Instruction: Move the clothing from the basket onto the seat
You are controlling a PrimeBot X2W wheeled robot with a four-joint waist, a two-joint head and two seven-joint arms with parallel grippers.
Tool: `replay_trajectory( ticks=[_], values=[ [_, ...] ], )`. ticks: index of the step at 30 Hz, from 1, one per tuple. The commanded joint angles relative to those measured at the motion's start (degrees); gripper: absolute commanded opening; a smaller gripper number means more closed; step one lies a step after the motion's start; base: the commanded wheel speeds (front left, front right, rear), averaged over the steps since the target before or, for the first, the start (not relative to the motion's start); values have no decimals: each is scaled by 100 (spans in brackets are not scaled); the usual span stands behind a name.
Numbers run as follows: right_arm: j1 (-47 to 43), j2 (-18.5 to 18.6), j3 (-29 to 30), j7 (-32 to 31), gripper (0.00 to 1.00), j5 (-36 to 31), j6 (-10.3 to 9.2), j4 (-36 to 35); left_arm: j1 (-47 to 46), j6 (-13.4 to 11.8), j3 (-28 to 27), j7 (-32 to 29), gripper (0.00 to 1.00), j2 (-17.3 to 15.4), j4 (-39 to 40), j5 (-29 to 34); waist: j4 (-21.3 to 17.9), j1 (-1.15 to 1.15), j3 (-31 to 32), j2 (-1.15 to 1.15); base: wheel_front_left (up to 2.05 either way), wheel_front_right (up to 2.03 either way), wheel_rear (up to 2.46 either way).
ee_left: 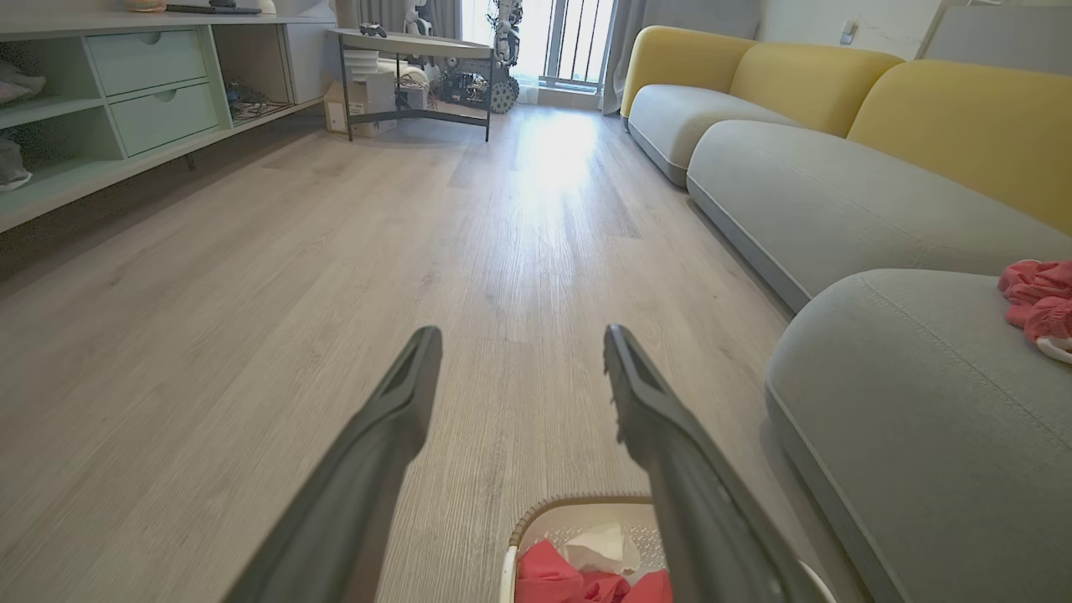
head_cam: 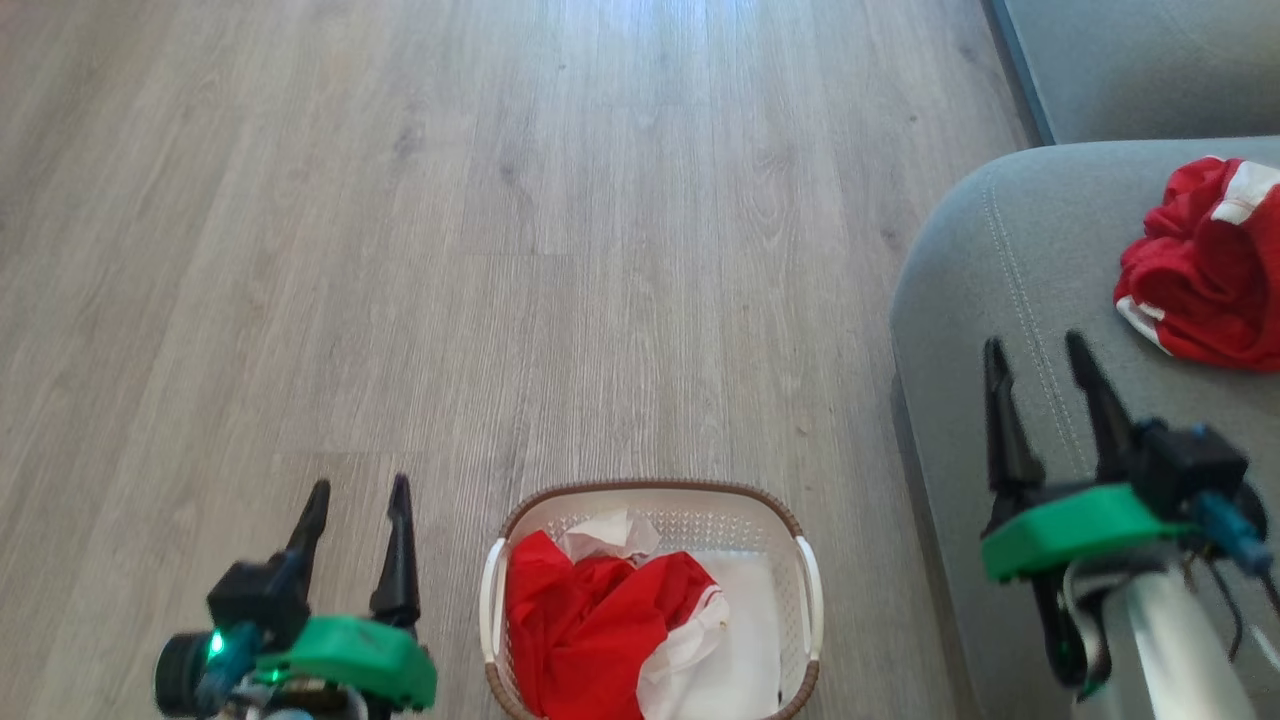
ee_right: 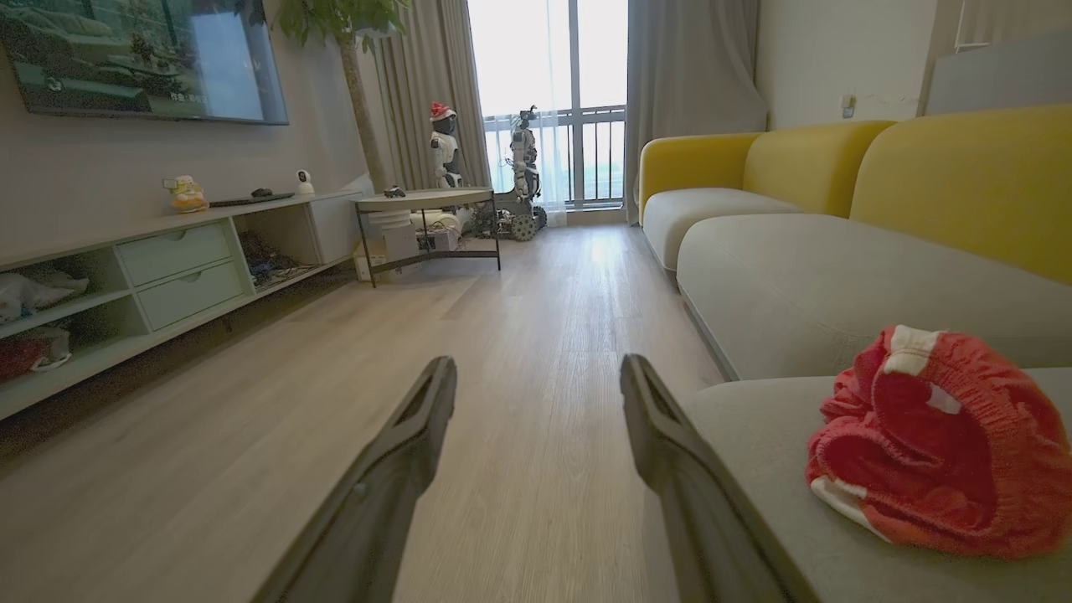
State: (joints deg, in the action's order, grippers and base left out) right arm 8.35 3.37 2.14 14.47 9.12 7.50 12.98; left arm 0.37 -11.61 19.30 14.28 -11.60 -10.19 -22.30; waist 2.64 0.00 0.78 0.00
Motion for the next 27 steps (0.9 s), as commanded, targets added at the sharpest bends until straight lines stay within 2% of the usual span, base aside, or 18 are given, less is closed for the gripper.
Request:
replay_trajectory(
  ticks=[1,14,27],
  values=[
    [0,-47,-163,52,100,100,-1,-280,-62,20,-348,72,100,-28,270,72,6,0,23,0,0,0,0],
    [-678,-48,-136,52,100,264,-1,-660,331,169,-746,72,100,124,385,334,19,0,121,0,0,0,0],
    [-709,-49,-188,52,100,336,-1,-645,370,340,-920,72,100,265,295,487,-37,0,153,0,0,0,0]
  ],
)
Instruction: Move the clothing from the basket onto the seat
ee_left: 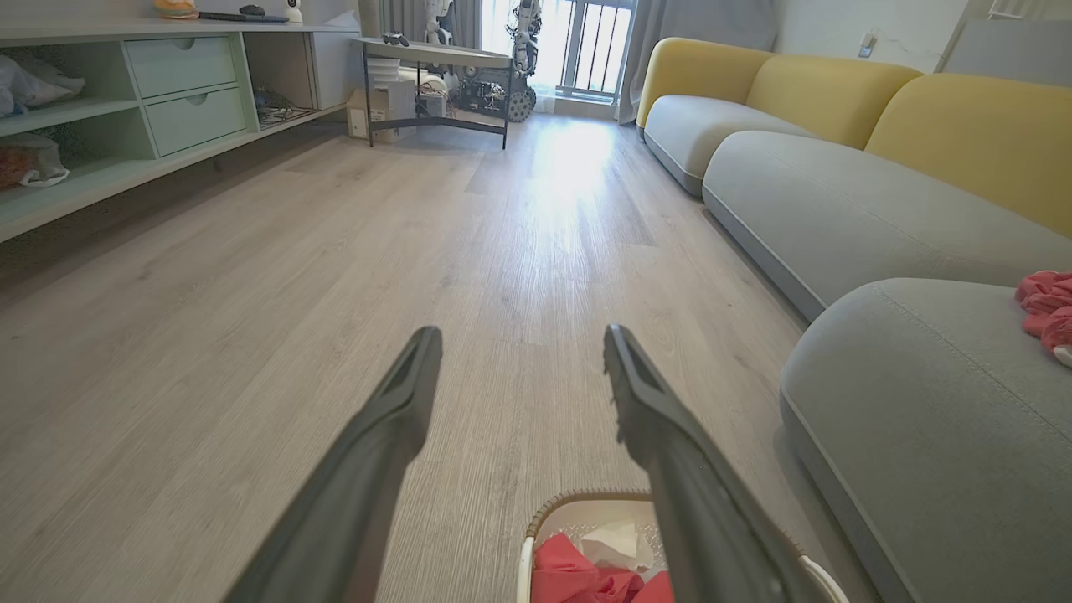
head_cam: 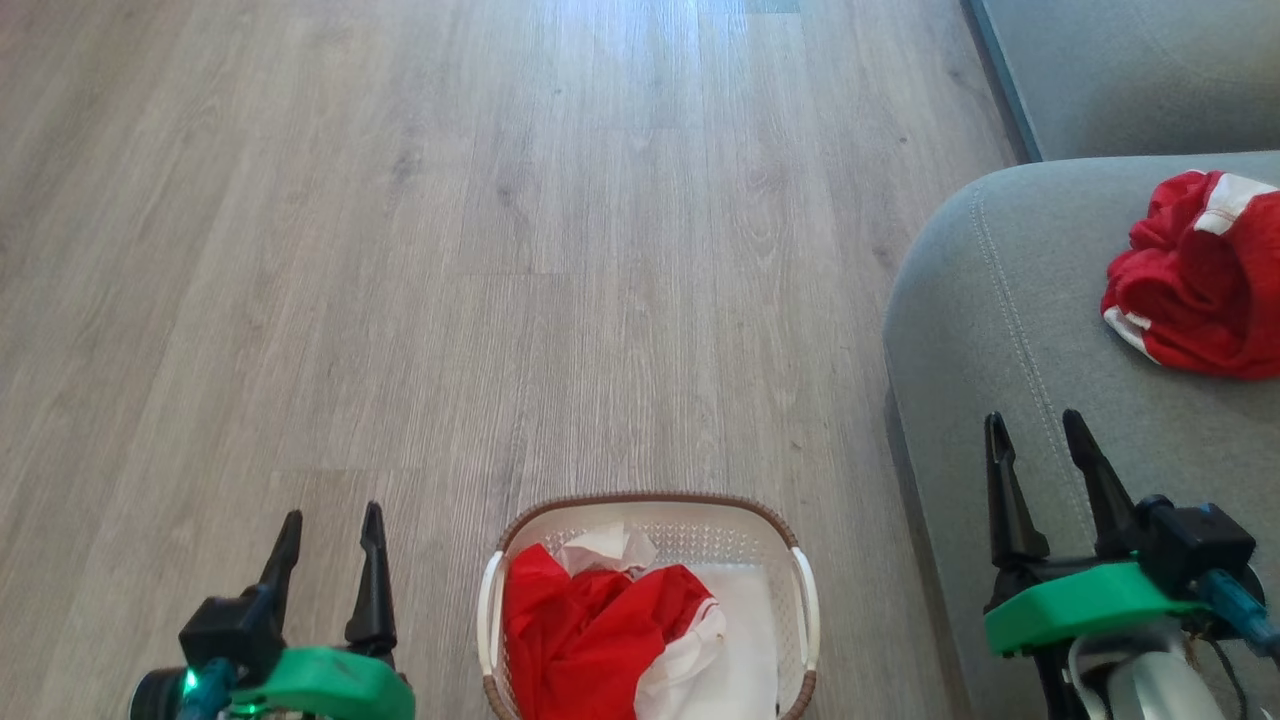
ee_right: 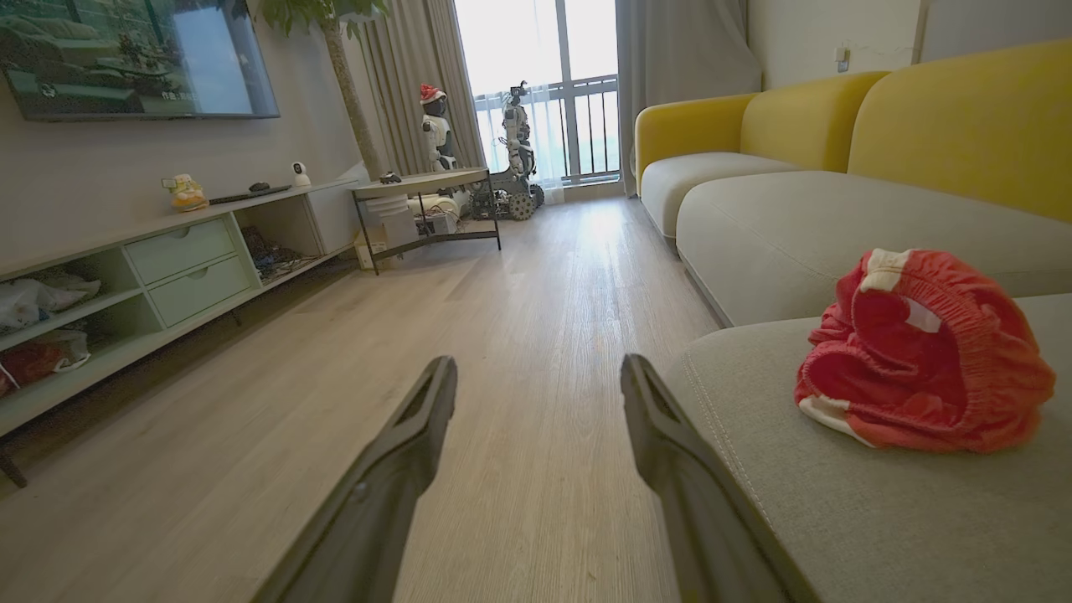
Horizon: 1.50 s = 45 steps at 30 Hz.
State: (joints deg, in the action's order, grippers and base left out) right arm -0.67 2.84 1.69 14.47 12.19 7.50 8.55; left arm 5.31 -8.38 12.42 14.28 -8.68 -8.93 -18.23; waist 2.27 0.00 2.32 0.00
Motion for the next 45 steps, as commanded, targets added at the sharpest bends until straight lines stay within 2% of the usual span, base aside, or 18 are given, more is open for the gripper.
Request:
replay_trajectory(
  ticks=[1,15,25,32,45],
  values=[
    [192,4,-144,52,100,35,-1,-200,-127,33,-247,72,100,-21,156,88,1,0,-2,0,0,0,0],
    [211,4,-99,52,100,53,-1,-212,-160,177,-346,72,100,86,75,207,14,0,-66,0,0,0,0],
    [353,4,104,52,100,-57,-1,-396,-675,435,-3,36,100,134,-494,306,-11,0,-552,0,0,0,0],
    [748,4,342,52,100,-234,-1,-720,-1552,706,468,-23,100,268,-1248,510,-109,0,-1434,0,0,0,0],
    [1904,4,225,52,100,-461,-1,-1408,-3471,1142,1525,-20,100,555,-3701,888,-591,0,-3247,0,0,0,0]
  ],
)
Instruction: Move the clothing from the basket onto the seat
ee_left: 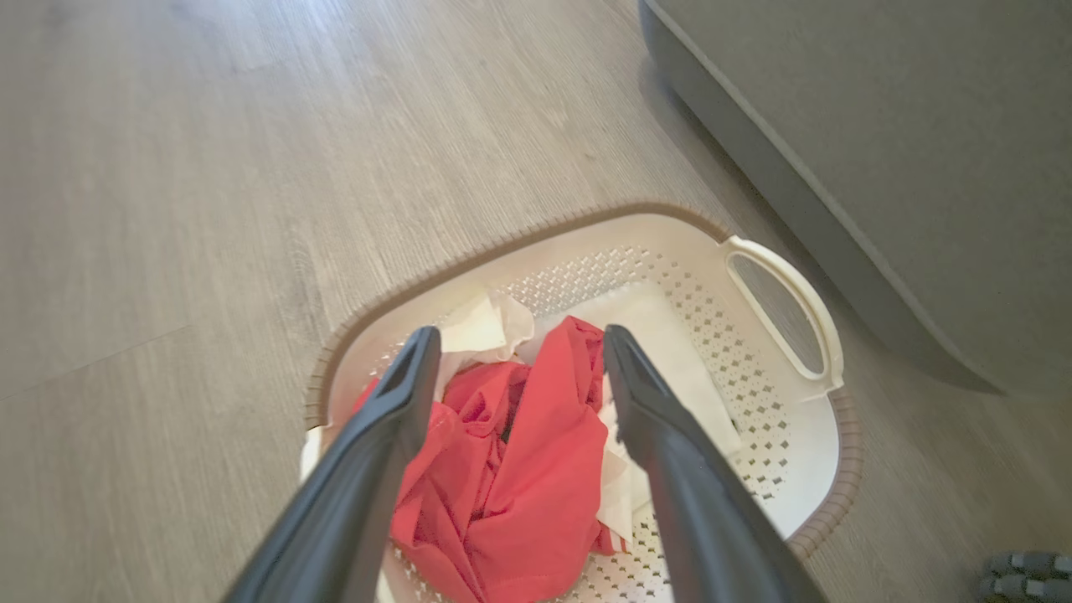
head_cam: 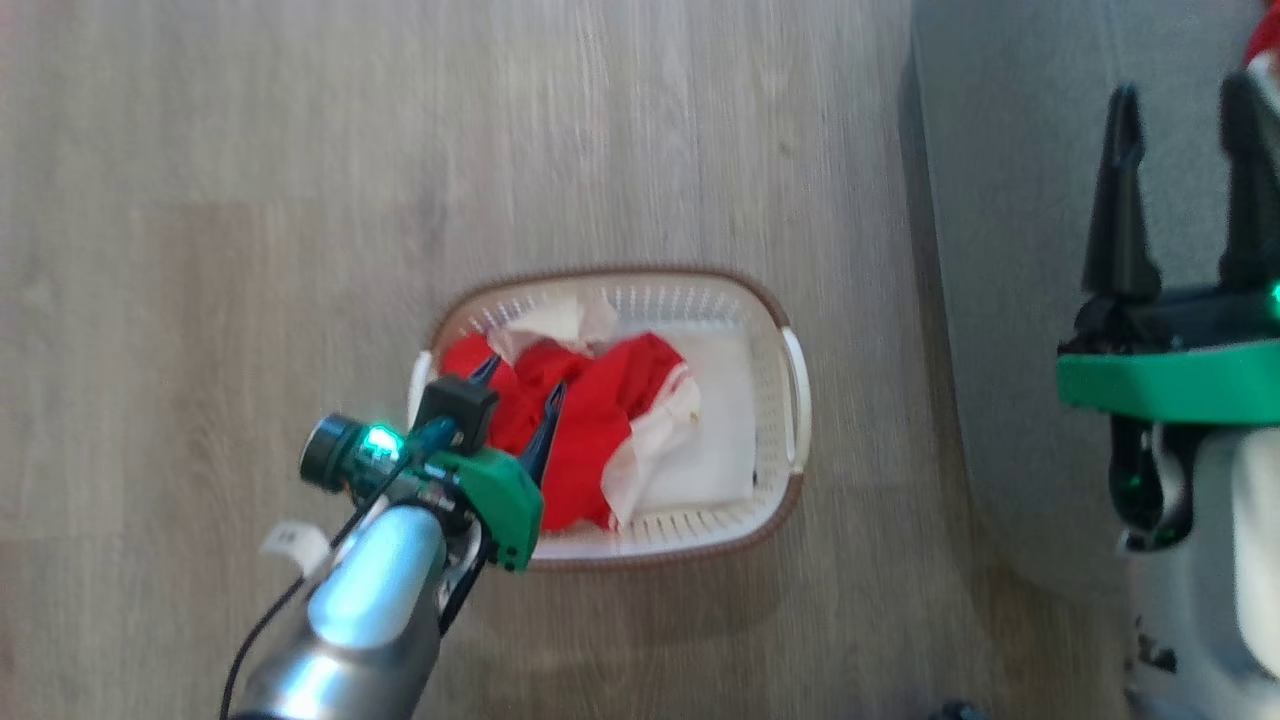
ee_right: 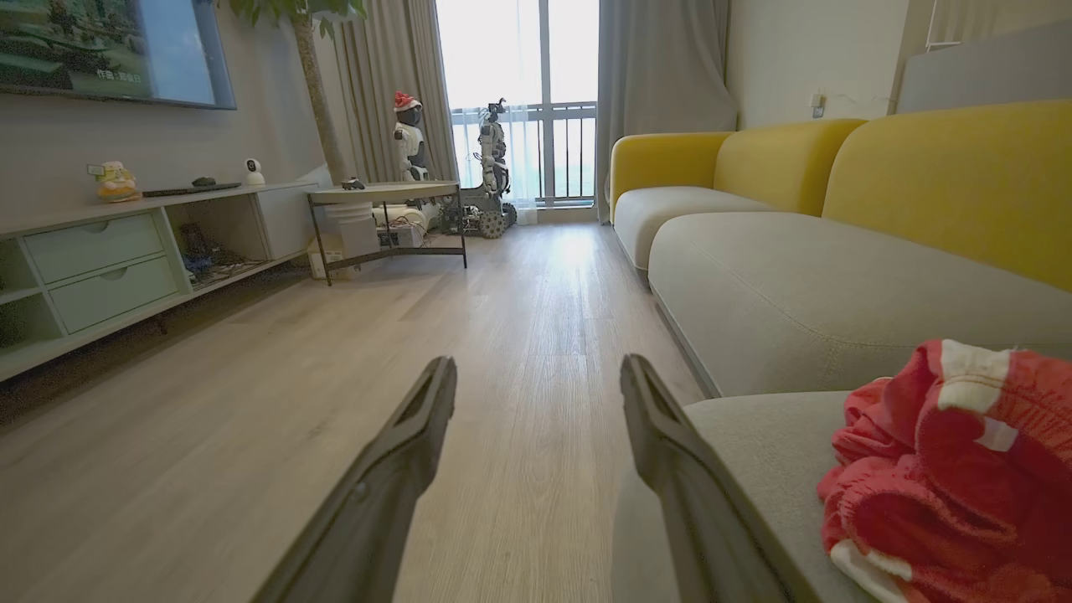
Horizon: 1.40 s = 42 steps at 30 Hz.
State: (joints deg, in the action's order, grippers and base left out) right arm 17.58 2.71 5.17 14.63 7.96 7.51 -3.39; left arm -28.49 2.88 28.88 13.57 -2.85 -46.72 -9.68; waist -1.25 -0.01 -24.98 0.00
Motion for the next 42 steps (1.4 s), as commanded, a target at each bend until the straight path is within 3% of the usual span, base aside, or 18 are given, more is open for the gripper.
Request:
replay_trajectory(
  ticks=[1,6,15,37,38,40,42],
  values=[
    [163,17,-119,37,100,-49,-2,-262,-228,37,-38,57,100,-21,-87,50,-271,1,-642,0,0,0,0],
    [530,17,-130,37,100,-42,-2,-541,-885,113,597,60,100,-5,-787,12,-439,1,-1326,0,0,0,0],
    [889,17,-285,37,100,-53,-2,-907,-1702,-63,1236,-114,100,-4,-1533,-191,-647,1,-2115,0,0,0,0],
    [1138,17,-479,37,100,112,-2,-1383,-2678,-403,1677,-459,100,-3,-2575,-350,-988,1,-2872,0,0,0,0],
    [1139,17,-480,37,100,121,-2,-1379,-2677,-389,1691,-470,80,-3,-2585,-365,-999,1,-2879,0,0,0,0],
    [1140,17,-479,37,100,134,-2,-1362,-2656,-364,1724,-491,4,-3,-2596,-398,-1014,1,-2870,0,0,0,0],
    [1142,17,-476,37,100,145,-2,-1326,-2620,-340,1757,-467,0,-3,-2587,-439,-1019,1,-2831,0,0,0,0]
  ],
)
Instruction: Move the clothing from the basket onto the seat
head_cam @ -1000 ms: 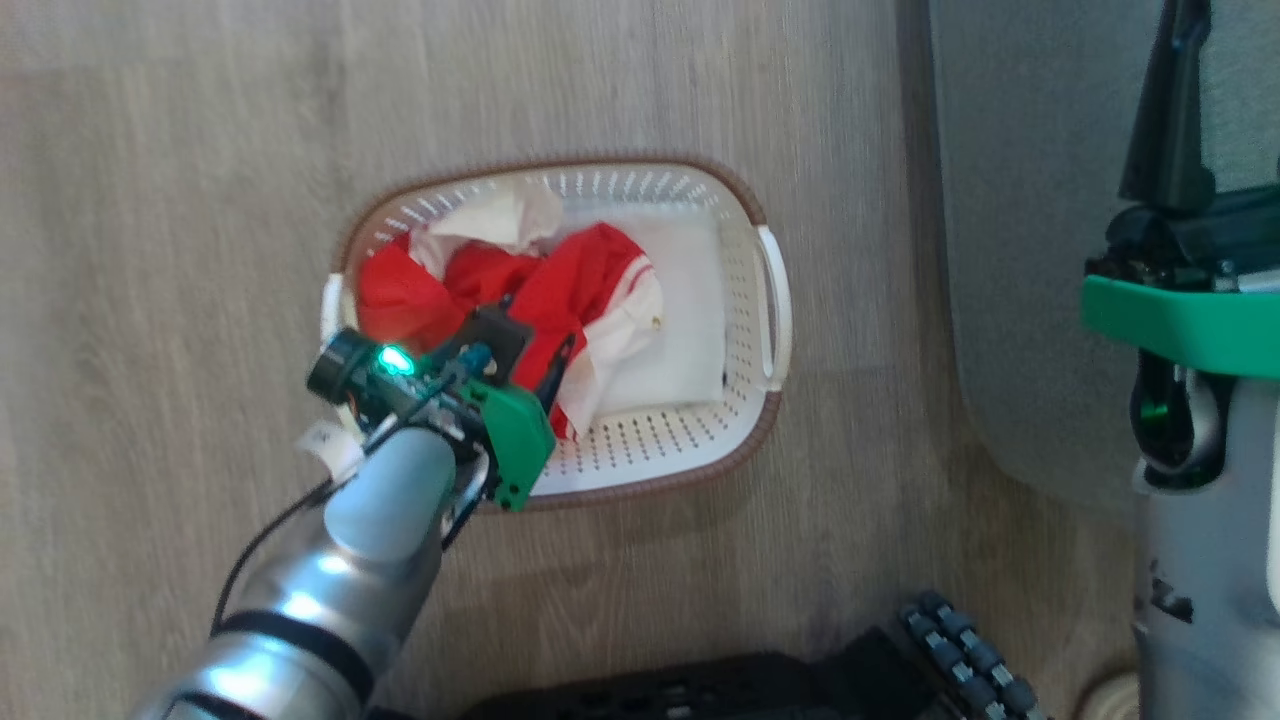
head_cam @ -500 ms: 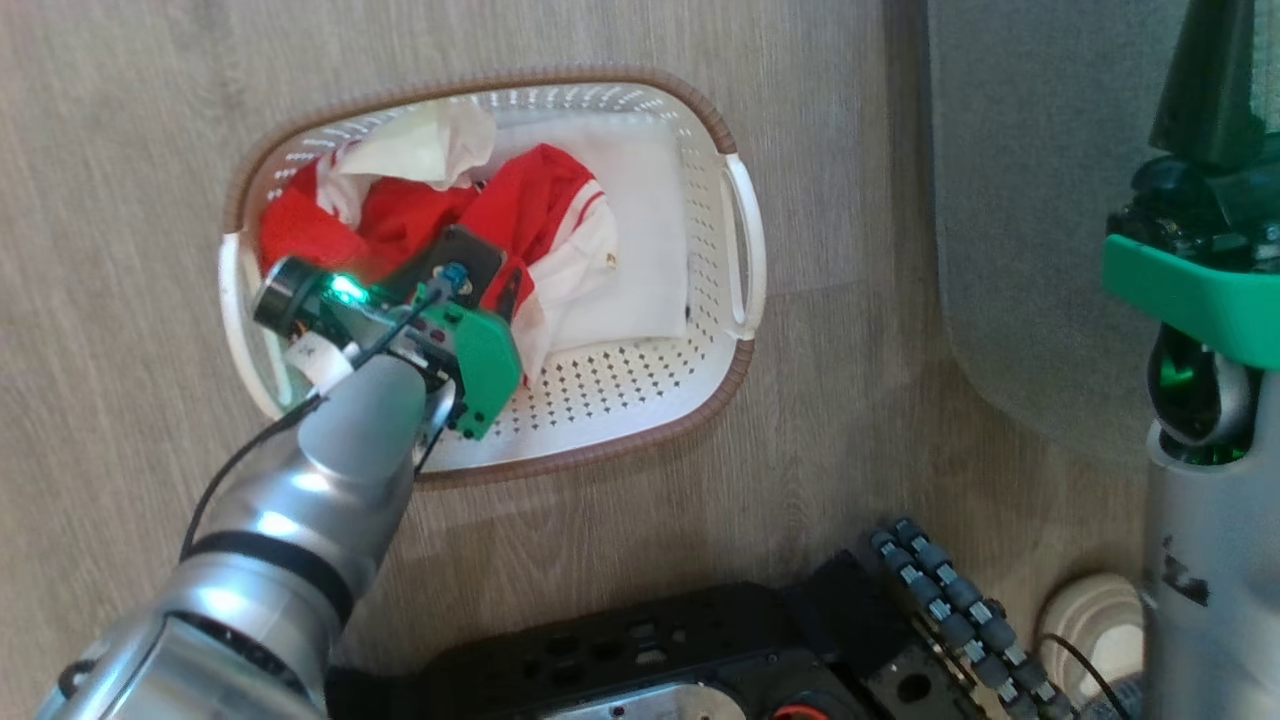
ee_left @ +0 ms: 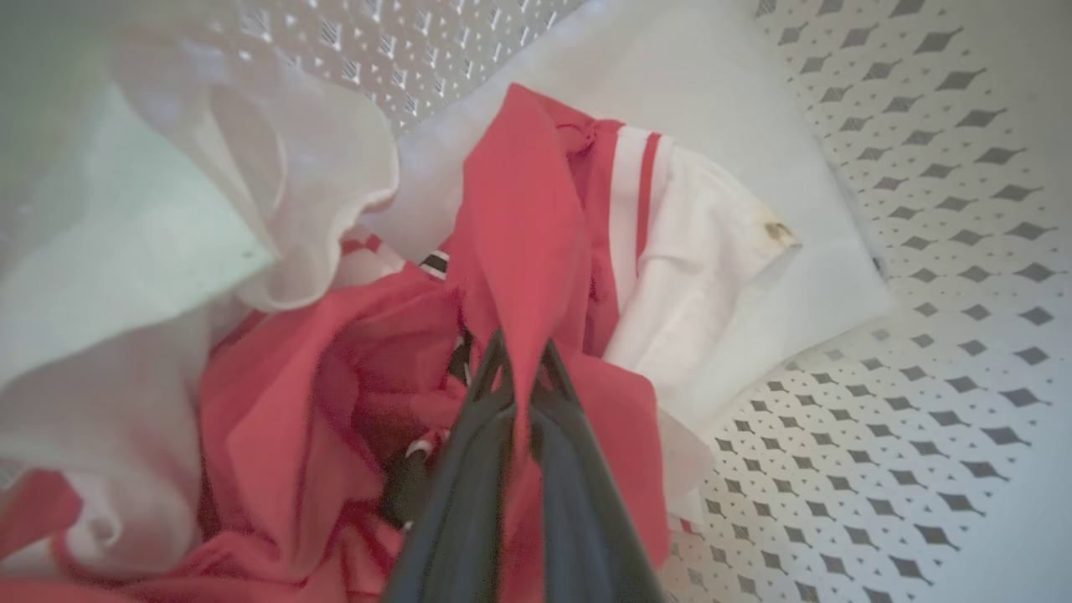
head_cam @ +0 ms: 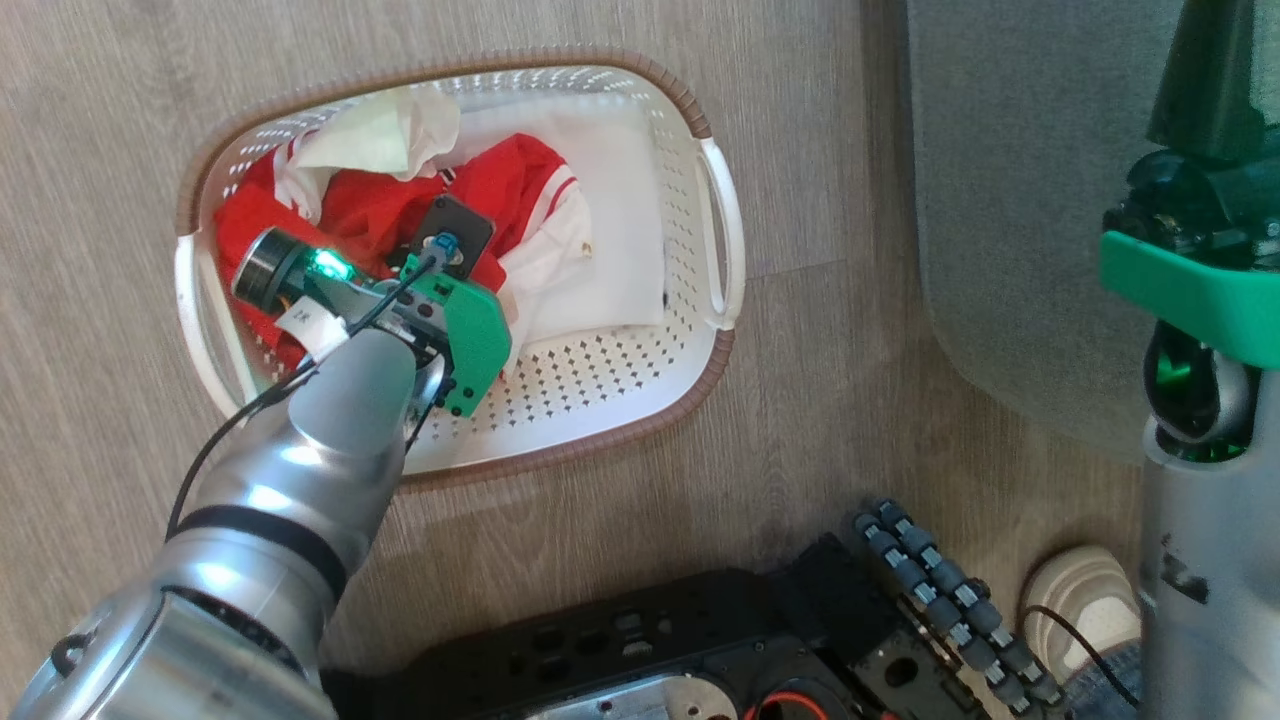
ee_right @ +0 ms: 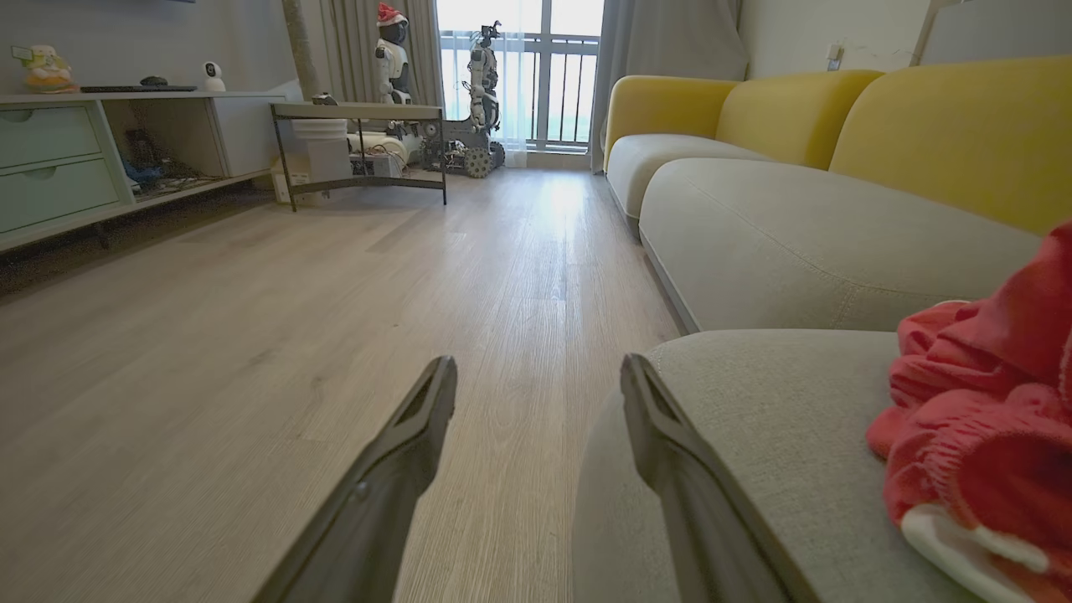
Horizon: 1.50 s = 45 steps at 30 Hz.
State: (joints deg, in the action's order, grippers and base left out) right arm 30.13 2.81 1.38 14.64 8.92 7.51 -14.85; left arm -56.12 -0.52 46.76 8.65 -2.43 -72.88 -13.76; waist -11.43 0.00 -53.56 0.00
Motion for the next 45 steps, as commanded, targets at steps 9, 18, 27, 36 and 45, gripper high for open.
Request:
replay_trajectory(
  ticks=[9,18,27,36,45],
  values=[
    [-137,7,-158,36,100,42,-2,138,426,173,102,388,0,-45,381,-338,141,0,633,0,0,0,0],
    [-462,7,-285,36,100,-216,-2,919,754,324,171,618,0,-45,1078,-773,578,0,1891,0,0,0,0],
    [-941,7,-256,36,100,-304,-2,1537,1148,364,30,633,0,-45,1968,-1109,989,0,3221,0,0,0,0],
    [-1604,7,-232,36,100,-314,-2,2122,1462,466,-218,634,0,-95,2593,-1220,1253,0,4618,0,0,0,0],
    [-2231,7,-301,36,100,-190,-2,2452,1476,405,-402,574,0,-195,2917,-1441,1353,0,5509,0,0,0,0]
  ],
)
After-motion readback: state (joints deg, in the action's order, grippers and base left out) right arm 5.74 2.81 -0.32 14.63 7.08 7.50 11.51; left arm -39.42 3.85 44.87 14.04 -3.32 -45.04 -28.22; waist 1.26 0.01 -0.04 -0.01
